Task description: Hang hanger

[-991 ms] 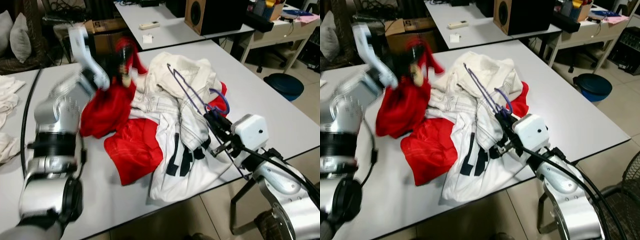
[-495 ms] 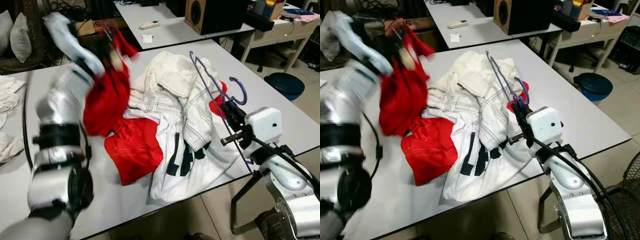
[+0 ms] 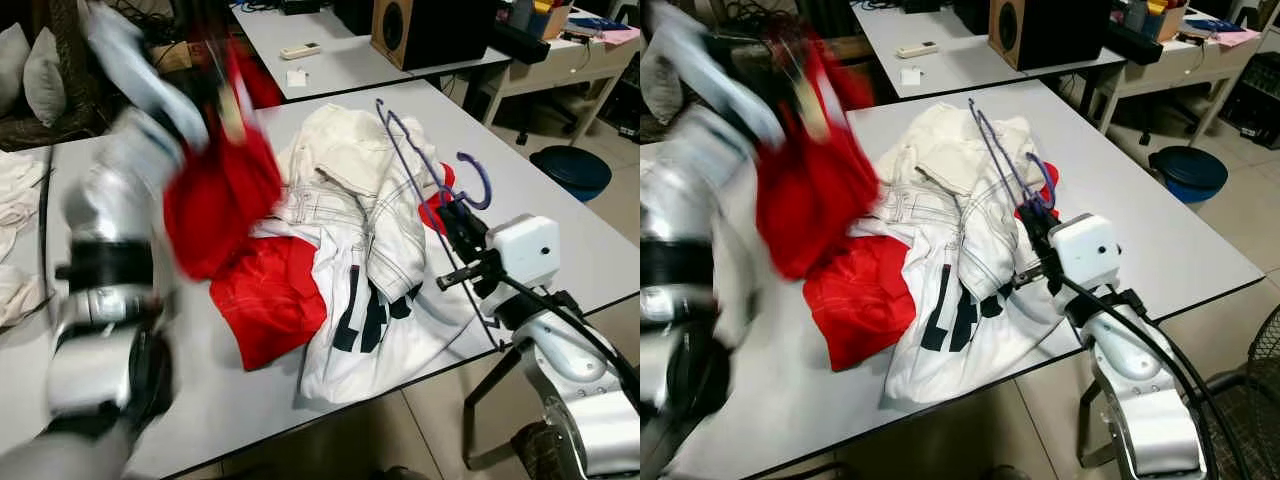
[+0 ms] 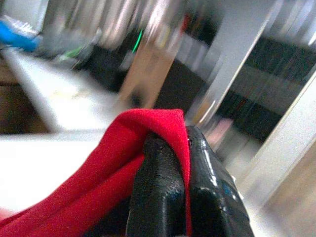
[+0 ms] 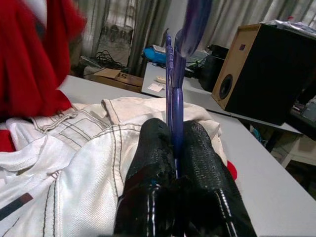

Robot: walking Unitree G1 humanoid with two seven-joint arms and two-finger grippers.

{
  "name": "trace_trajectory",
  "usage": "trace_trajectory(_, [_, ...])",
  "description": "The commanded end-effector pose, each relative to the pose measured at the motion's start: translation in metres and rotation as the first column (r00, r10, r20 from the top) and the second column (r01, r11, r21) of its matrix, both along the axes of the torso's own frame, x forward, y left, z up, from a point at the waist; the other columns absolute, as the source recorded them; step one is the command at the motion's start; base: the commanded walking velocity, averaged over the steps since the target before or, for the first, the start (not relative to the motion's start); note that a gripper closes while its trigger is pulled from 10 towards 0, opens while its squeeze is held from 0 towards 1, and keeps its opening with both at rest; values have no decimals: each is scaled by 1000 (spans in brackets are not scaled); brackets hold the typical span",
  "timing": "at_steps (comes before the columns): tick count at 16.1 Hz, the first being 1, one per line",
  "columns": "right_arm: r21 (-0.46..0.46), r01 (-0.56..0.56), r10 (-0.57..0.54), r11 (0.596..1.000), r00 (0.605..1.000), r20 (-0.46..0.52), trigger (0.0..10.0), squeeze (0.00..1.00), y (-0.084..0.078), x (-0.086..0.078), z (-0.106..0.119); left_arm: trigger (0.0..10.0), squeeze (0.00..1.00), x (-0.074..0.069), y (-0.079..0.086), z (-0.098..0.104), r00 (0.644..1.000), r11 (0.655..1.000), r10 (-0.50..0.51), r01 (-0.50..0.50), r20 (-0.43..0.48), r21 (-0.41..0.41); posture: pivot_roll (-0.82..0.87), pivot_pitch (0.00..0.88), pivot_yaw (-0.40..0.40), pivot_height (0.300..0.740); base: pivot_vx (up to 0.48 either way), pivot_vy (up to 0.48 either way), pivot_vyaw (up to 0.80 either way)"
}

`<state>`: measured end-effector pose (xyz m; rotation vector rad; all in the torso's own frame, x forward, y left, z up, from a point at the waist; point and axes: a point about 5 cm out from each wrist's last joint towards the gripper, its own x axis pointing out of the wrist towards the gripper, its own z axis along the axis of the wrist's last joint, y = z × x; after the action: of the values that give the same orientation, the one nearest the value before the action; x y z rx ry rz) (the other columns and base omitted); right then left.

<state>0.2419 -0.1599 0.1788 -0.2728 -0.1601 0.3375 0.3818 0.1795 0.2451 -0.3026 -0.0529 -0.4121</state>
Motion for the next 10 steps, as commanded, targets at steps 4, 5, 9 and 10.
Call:
trace_trajectory(4, [1, -10, 10, 1000, 1000, 14, 10000, 0, 3, -1, 1, 10000, 0, -14, -28, -14, 977, 978, -208, 209, -40, 20, 5, 0, 68, 740, 0, 0, 0])
trace_trajectory(5, [2, -12, 12, 1000, 1000, 12, 10000, 0, 5, -1, 1, 10000, 1000, -18, -29, -28, 965, 945, -246, 260, -91, 197, 5, 0, 71, 740, 0, 0, 0])
trace_trajectory(9, [15, -6, 6, 1000, 1000, 6, 10000, 0, 6, -4, -1, 10000, 0, -23, -7, -2, 973, 973, -230, 229, 26, 32, 5, 0, 81, 740, 0, 0, 0])
trace_trajectory(10, [15, -7, 7, 1000, 1000, 4, 10000, 0, 7, -4, -2, 10000, 0, -22, 5, -5, 978, 976, -206, 205, 10, 71, 5, 0, 82, 740, 0, 0, 0])
